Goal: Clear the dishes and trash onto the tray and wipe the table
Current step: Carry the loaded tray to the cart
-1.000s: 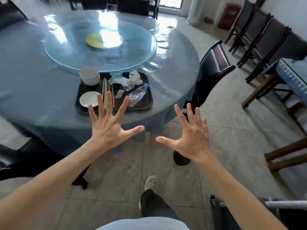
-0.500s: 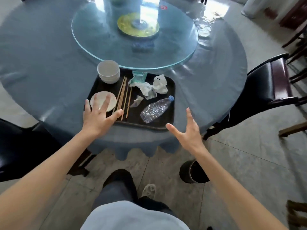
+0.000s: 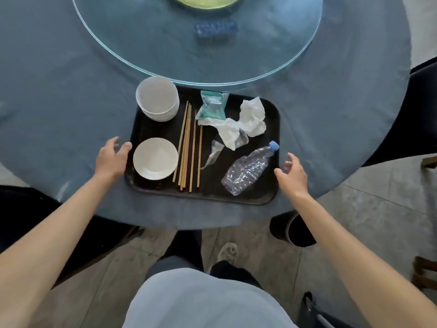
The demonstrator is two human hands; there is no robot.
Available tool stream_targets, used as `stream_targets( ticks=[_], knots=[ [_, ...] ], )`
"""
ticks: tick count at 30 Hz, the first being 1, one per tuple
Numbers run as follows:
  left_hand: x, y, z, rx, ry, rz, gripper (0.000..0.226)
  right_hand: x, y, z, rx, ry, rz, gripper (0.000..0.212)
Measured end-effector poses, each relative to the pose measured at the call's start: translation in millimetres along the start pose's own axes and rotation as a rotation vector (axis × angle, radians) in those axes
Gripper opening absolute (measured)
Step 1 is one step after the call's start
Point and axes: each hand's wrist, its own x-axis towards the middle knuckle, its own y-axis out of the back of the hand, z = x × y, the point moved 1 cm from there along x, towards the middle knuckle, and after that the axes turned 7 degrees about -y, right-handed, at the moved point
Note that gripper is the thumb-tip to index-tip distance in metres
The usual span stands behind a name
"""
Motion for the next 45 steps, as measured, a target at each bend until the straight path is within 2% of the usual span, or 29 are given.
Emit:
stream_targets(
  ticks=[4,7,16,22,32,38,45],
  knots=[
    [25.3,-3.0,1.3,0.064,0.004,-0.016,0.046,20.4,-16.7,-2.3,-0.060,-0.036,0.022,0.046],
    [40.5,-3.3,4.5,0.010,0.030,-0.058,0.034,24.7,-26.0,-4.0,-0.019,-0.055,0.043,0.038],
    [56.9,-3.9,4.8,0.062,0.055,-0.078,0.022,30.0,-34.4,-5.6,0.064,-0.129,0.063,0.033],
    [55.8,1.1,14.4,0.085,0.060,-0.064,0.024,19.8,-36.3,-12.4,0.158,-0.114,0.127,0.034],
    [48.1,12.7,70.1,0.013,-0.125,-0.109,0.023,-0.2,-3.5,15.5,0.287,-0.163,0.219,0.034],
    [43.8,-14.0,115.0,0.032,-0.269,-0.236,0.019,-32.2,35.3,44.2,0.385,-0.215,0.361,0.030],
    [2.6,-60.1,179.2,0.052,-0.464,-0.373,0.021,-94.9,90.1,98.0,0.484,-0.289,0.559,0.038]
  ],
)
